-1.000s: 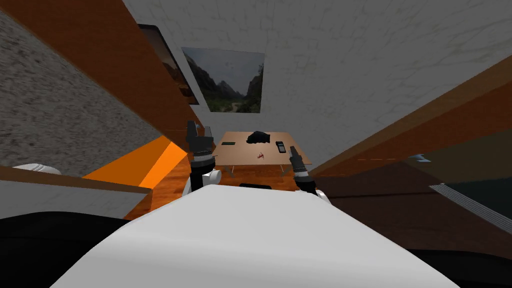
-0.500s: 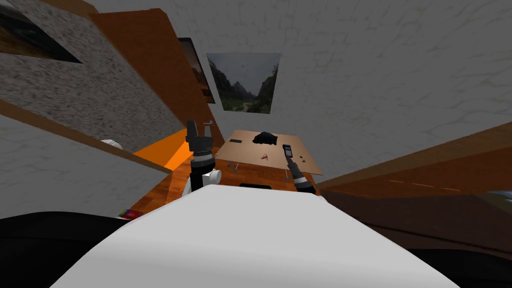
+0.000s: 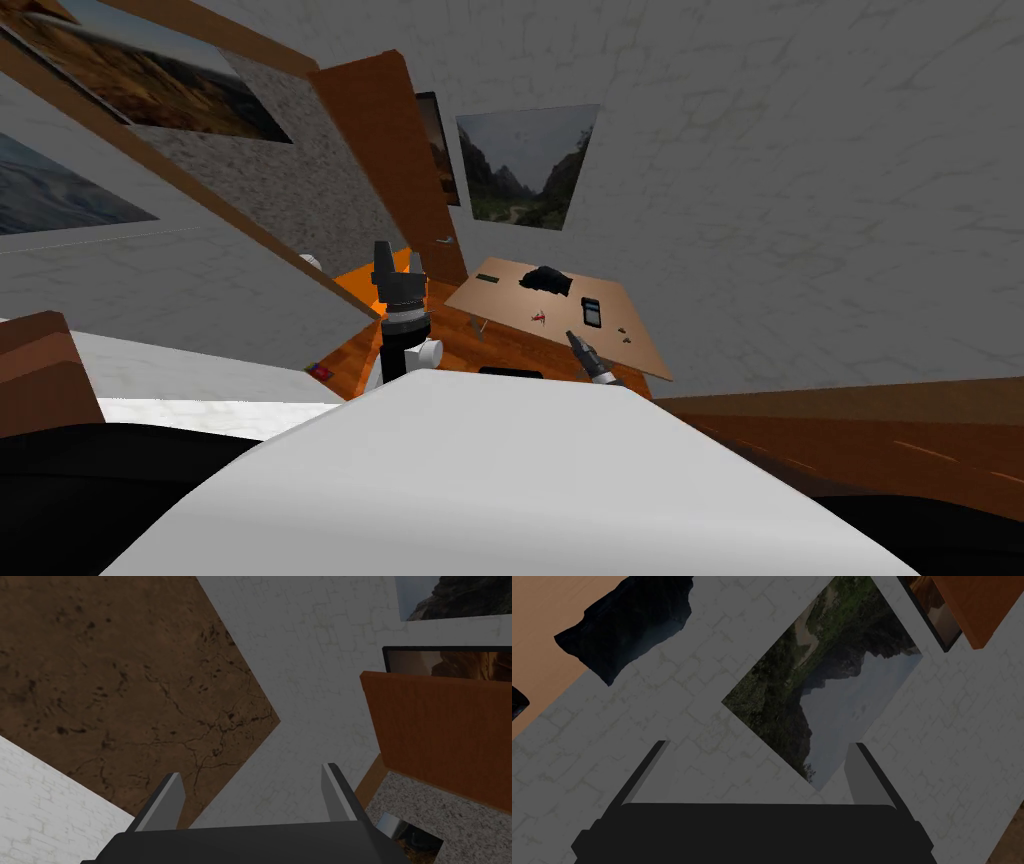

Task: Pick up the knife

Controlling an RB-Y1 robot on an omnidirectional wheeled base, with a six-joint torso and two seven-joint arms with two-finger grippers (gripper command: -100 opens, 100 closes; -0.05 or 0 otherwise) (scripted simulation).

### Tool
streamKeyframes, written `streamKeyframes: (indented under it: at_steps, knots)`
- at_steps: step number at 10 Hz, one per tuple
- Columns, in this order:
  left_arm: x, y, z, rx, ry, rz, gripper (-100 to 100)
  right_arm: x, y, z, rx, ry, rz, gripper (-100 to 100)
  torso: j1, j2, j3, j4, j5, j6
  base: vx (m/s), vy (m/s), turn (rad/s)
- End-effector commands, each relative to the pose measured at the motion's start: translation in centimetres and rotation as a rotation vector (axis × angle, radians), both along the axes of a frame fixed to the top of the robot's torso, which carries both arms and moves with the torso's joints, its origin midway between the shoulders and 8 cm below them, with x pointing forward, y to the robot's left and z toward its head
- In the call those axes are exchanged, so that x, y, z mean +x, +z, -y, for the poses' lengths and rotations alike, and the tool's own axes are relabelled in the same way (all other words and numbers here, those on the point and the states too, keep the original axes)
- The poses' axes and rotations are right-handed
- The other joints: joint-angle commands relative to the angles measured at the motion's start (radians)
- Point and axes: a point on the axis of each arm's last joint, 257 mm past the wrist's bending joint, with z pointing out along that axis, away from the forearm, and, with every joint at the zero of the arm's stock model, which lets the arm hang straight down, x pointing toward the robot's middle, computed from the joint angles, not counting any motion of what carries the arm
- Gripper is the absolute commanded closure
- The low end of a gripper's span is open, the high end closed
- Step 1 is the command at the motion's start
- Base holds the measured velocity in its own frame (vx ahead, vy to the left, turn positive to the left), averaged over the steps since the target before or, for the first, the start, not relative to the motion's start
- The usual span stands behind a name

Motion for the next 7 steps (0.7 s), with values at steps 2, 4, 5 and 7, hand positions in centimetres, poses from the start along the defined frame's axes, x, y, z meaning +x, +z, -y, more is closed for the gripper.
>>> streamKeyframes:
  at_steps: [2,4,5,7]
  knots:
    - [0.0,0.0,0.0,0.0,0.0,0.0,0,-2.5,-4.3,1.2,-0.107,0.025,-0.093,-100,0.0,0.0,0.0,0.0,0.0,0.001,-0.007,-0.042,0.343]
    - [0.0,0.0,0.0,0.0,0.0,0.0,0,-4.7,-7.3,2.2,-0.178,0.043,-0.165,-100,-0.001,0.0,0.0,0.0,0.0,0.0,-0.014,-0.051,0.417]
    - [0.0,0.0,0.0,0.0,0.0,0.0,0,-6.9,-9.8,3.2,-0.247,0.068,-0.225,-100,0.0,0.0,0.0,0.0,0.0,0.0,-0.018,-0.029,0.414]
    - [0.0,0.0,0.0,0.0,0.0,0.0,0,-9.4,-12.3,4.4,-0.317,0.094,-0.293,-100,0.001,-0.001,-0.001,0.0,0.0,0.001,-0.008,-0.013,0.334]
